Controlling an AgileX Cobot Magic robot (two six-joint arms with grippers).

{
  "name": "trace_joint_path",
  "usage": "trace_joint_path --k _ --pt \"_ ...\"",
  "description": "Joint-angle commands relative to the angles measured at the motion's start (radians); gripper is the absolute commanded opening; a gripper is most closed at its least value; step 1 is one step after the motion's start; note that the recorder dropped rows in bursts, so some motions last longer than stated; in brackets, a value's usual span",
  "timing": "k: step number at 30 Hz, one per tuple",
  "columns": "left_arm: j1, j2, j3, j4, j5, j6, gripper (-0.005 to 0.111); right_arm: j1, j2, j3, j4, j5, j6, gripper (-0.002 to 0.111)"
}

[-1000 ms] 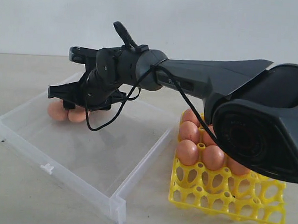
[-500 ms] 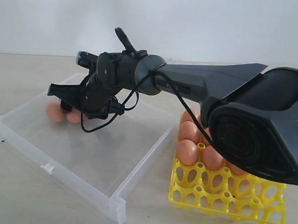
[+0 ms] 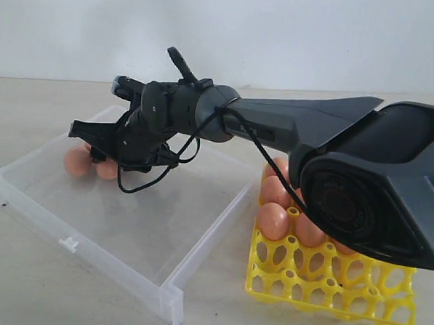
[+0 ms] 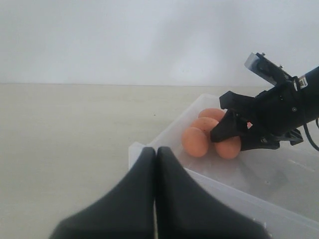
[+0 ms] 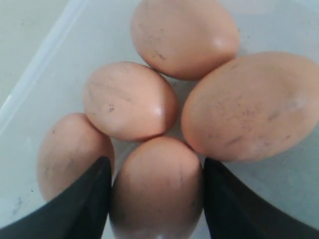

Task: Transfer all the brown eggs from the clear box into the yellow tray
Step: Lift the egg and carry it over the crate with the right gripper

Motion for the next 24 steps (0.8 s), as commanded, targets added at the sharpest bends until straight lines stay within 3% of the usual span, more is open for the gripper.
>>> trace_joint_path --k 1,4,9,11,14,17,19,24 --pt "-0.004 -0.003 -0.003 -0.005 0.000 0.001 -0.004 0.002 -0.051 0.000 -0.031 0.052 -0.024 0.000" --pt "-0.004 -0.003 -0.003 -0.005 0.000 0.001 -0.004 0.023 -0.116 0.000 -0.131 0.050 -0.036 0.000" --pt "-0.004 -0.003 -0.003 -0.005 0.000 0.001 -0.004 0.109 -0.266 0.115 -0.532 -0.022 0.033 0.000" --pt "-0.004 -0.003 -0.003 -0.005 0.000 0.001 -0.004 0.133 -0.353 0.278 -0.707 -0.148 0.176 0.000" --pt "-0.004 -0.003 -0.003 -0.005 0.000 0.001 -0.004 0.137 -0.503 0.586 -0.906 -0.479 0.407 0.000" --pt "-0.004 -0.003 -0.003 -0.005 0.000 0.001 -0.004 0.076 -0.670 0.905 -0.929 -0.761 0.429 0.000" --pt "-0.004 -0.003 -0.003 -0.005 0.000 0.001 -0.004 0.012 -0.792 1.071 -0.887 -0.855 0.382 0.000" --pt "-0.004 -0.003 -0.003 -0.005 0.000 0.001 -0.004 -0.267 -1.059 1.394 -0.823 -0.877 0.279 0.000"
